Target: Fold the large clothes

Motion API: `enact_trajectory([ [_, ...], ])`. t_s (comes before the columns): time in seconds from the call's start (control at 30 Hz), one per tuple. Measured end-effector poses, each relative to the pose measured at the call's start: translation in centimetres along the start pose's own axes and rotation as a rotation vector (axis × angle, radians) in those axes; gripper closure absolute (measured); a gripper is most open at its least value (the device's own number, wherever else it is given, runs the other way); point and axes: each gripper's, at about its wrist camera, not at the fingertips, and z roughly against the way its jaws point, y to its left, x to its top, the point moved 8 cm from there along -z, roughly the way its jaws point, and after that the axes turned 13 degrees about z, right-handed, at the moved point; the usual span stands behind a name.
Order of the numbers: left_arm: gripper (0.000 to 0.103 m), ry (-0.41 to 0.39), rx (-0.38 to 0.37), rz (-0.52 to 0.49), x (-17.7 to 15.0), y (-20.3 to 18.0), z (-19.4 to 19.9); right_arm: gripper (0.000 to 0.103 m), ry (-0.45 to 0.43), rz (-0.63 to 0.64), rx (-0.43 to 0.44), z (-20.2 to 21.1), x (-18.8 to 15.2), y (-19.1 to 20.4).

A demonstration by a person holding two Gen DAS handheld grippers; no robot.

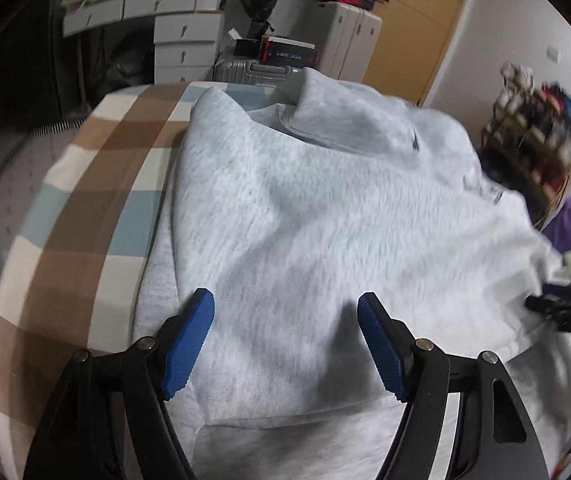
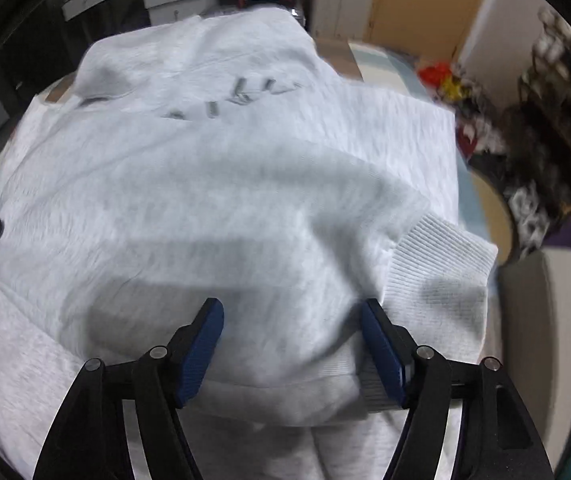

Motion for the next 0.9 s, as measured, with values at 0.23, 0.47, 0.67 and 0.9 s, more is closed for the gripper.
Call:
enact_trajectory([
  [0.23, 0.033, 0.04, -0.013, 0.038, 0.6, -0.1, 1.6, 0.032, -0.349, -0.025, 0.148, 10.6, 0.7, 4.5],
  [0.47, 0.033, 0.078, 0.039, 0.114, -0.9, -1.1, 3.9, 0.004, -0.702, -0.18, 0.22, 20.2, -2.5, 10.1],
  [0.67, 0.033, 0.154, 0.0, 0.159, -5.1, -1.6, 5.2, 0.003, -0.762, -0.218, 0.243, 21.9, -8.1, 12.1],
  [0.9, 0.033, 0.156, -0.03, 0.207, -6.8, -1.2, 6.8, 0.0, -0.804, -0.415, 0.34, 22.9, -10.3, 10.5],
])
